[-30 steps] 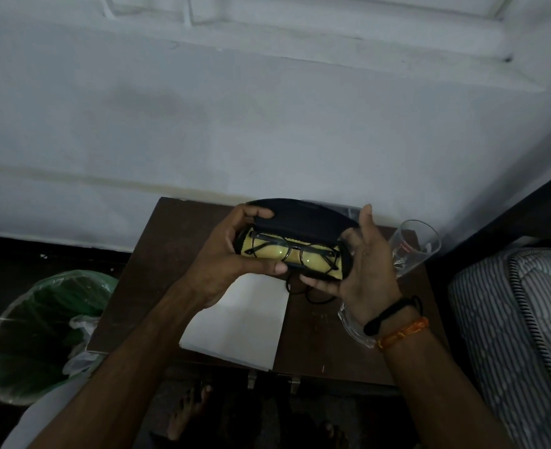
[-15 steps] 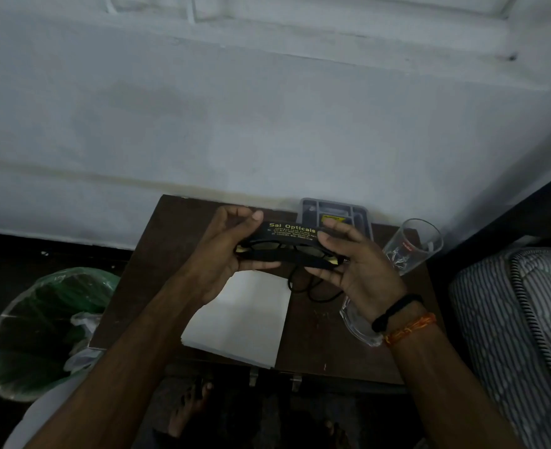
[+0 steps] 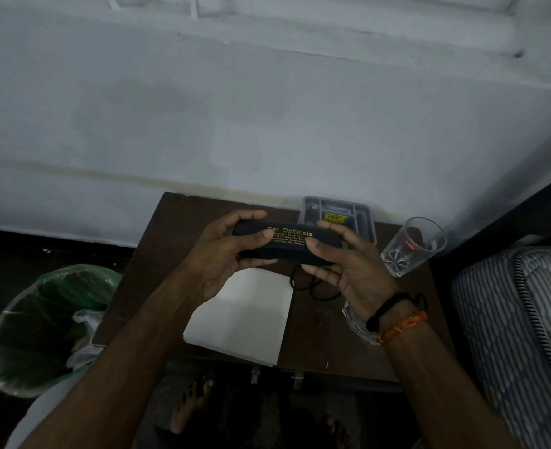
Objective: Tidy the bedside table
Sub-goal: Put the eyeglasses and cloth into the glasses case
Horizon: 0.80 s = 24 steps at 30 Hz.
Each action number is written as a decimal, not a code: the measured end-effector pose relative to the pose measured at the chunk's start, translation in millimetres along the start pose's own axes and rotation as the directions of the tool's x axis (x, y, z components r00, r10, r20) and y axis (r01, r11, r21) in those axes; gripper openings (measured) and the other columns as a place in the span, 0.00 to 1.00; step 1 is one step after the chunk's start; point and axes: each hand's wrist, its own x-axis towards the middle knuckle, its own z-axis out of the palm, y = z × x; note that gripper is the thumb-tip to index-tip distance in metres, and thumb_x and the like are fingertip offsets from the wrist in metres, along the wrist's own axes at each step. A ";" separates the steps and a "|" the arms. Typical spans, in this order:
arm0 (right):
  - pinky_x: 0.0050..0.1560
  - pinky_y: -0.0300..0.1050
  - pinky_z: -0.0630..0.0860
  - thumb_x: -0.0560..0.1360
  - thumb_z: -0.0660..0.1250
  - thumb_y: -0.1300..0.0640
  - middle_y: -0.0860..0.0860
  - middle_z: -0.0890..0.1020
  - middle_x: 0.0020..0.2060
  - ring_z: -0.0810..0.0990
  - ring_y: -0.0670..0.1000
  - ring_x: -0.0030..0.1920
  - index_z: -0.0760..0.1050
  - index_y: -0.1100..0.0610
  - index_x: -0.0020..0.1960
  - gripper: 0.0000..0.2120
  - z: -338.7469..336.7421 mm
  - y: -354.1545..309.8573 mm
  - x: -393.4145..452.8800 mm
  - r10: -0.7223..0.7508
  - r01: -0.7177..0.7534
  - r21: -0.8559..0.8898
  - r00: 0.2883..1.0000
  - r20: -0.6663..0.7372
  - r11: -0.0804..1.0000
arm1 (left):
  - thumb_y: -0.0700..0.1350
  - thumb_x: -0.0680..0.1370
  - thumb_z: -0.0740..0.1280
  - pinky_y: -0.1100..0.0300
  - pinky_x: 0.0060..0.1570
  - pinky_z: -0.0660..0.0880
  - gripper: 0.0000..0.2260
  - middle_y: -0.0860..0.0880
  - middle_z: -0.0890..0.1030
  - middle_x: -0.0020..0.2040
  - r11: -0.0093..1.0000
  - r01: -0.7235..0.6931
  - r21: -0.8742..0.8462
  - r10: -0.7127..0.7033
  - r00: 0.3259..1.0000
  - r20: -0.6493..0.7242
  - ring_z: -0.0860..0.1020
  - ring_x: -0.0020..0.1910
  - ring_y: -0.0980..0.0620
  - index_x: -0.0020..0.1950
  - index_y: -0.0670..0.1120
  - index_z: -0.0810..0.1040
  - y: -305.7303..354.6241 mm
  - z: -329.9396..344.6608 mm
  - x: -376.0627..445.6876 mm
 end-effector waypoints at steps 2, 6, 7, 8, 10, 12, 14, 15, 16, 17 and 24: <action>0.48 0.49 0.84 0.70 0.75 0.66 0.57 0.81 0.60 0.85 0.57 0.52 0.76 0.57 0.63 0.23 1.5 -0.1 0.5 -0.011 0.011 0.002 1.000 -0.007 1.000 | 0.36 0.68 0.74 0.47 0.48 0.82 0.23 0.39 0.75 0.64 1.000 -0.005 -0.002 0.005 1.000 -0.007 0.82 0.56 0.39 0.62 0.40 0.77 0.7 -0.3 -0.9; 0.50 0.50 0.83 0.70 0.75 0.65 0.57 0.81 0.60 0.84 0.57 0.54 0.75 0.56 0.65 0.25 7.6 3.4 3.6 -0.083 0.083 -0.004 0.996 -0.030 0.997 | 0.35 0.68 0.73 0.48 0.47 0.82 0.23 0.38 0.76 0.64 0.999 -0.041 0.000 0.041 0.999 -0.019 0.81 0.57 0.40 0.63 0.39 0.76 2.0 -1.3 -2.0; 0.51 0.50 0.83 0.70 0.75 0.65 0.57 0.81 0.60 0.84 0.57 0.56 0.74 0.57 0.66 0.25 10.2 5.1 4.9 -0.105 0.105 0.000 0.994 -0.039 0.994 | 0.34 0.69 0.72 0.49 0.47 0.82 0.22 0.39 0.76 0.64 0.998 -0.056 -0.009 0.056 0.998 -0.029 0.81 0.58 0.40 0.63 0.39 0.75 1.8 -2.8 -1.2; 0.52 0.51 0.83 0.71 0.75 0.64 0.57 0.82 0.59 0.83 0.57 0.56 0.73 0.57 0.66 0.25 13.0 6.3 6.2 -0.119 0.119 0.009 0.992 -0.051 0.993 | 0.33 0.71 0.71 0.49 0.48 0.82 0.21 0.39 0.76 0.64 0.997 -0.072 -0.030 0.071 0.996 -0.051 0.80 0.59 0.40 0.64 0.38 0.74 2.0 -5.3 0.0; 0.54 0.51 0.82 0.72 0.74 0.63 0.60 0.83 0.55 0.84 0.57 0.54 0.72 0.59 0.66 0.24 17.3 7.0 8.2 -0.133 0.134 0.010 0.987 -0.091 0.991 | 0.32 0.74 0.67 0.49 0.49 0.82 0.18 0.39 0.74 0.66 0.989 -0.107 -0.098 0.093 0.986 -0.136 0.78 0.61 0.39 0.64 0.39 0.73 2.7 -14.9 5.5; 0.53 0.50 0.82 0.72 0.74 0.62 0.62 0.83 0.54 0.85 0.57 0.52 0.73 0.61 0.65 0.23 18.4 6.4 9.9 -0.146 0.147 -0.004 0.982 -0.121 0.989 | 0.31 0.77 0.64 0.50 0.50 0.81 0.16 0.40 0.72 0.67 0.981 -0.148 -0.125 0.114 0.962 -0.248 0.77 0.62 0.40 0.63 0.41 0.72 5.8 -30.5 10.8; 0.52 0.48 0.83 0.73 0.73 0.62 0.63 0.83 0.52 0.85 0.57 0.51 0.74 0.63 0.63 0.20 18.0 6.4 10.7 -0.157 0.156 -0.022 0.980 -0.119 0.988 | 0.30 0.78 0.62 0.50 0.49 0.81 0.16 0.41 0.73 0.65 0.986 -0.161 -0.051 0.133 0.927 -0.351 0.77 0.61 0.41 0.65 0.42 0.71 9.8 -45.9 12.8; 0.51 0.47 0.83 0.73 0.73 0.63 0.63 0.83 0.52 0.85 0.57 0.50 0.75 0.64 0.62 0.19 17.8 7.4 10.5 -0.159 0.155 -0.041 0.981 -0.114 0.987 | 0.30 0.78 0.62 0.51 0.48 0.81 0.17 0.42 0.75 0.63 0.988 -0.155 -0.003 0.141 0.906 -0.399 0.77 0.60 0.42 0.66 0.41 0.69 10.3 -53.2 13.3; 0.50 0.46 0.83 0.73 0.73 0.63 0.63 0.83 0.51 0.85 0.58 0.50 0.76 0.65 0.61 0.17 17.7 9.0 10.7 -0.157 0.151 -0.066 0.981 -0.111 0.986 | 0.30 0.79 0.62 0.52 0.47 0.81 0.18 0.43 0.75 0.61 0.989 -0.145 0.032 0.144 0.882 -0.448 0.77 0.58 0.43 0.67 0.41 0.68 10.2 -59.1 12.8; 0.49 0.45 0.83 0.73 0.72 0.64 0.63 0.83 0.51 0.85 0.59 0.50 0.76 0.65 0.60 0.16 17.7 10.5 10.6 -0.156 0.147 -0.089 0.982 -0.106 0.985 | 0.31 0.79 0.61 0.52 0.46 0.80 0.19 0.44 0.75 0.60 0.990 -0.134 0.047 0.140 0.857 -0.495 0.77 0.57 0.44 0.68 0.42 0.67 8.6 -64.5 13.0; 0.45 0.42 0.83 0.74 0.72 0.65 0.62 0.84 0.46 0.86 0.57 0.47 0.78 0.65 0.57 0.12 16.2 16.8 15.0 -0.182 0.155 -0.232 0.978 -0.100 0.960 | 0.30 0.79 0.61 0.46 0.54 0.78 0.21 0.39 0.66 0.70 0.994 -0.071 -0.078 0.002 0.750 -0.662 0.72 0.62 0.40 0.69 0.44 0.65 -0.9 -82.3 24.6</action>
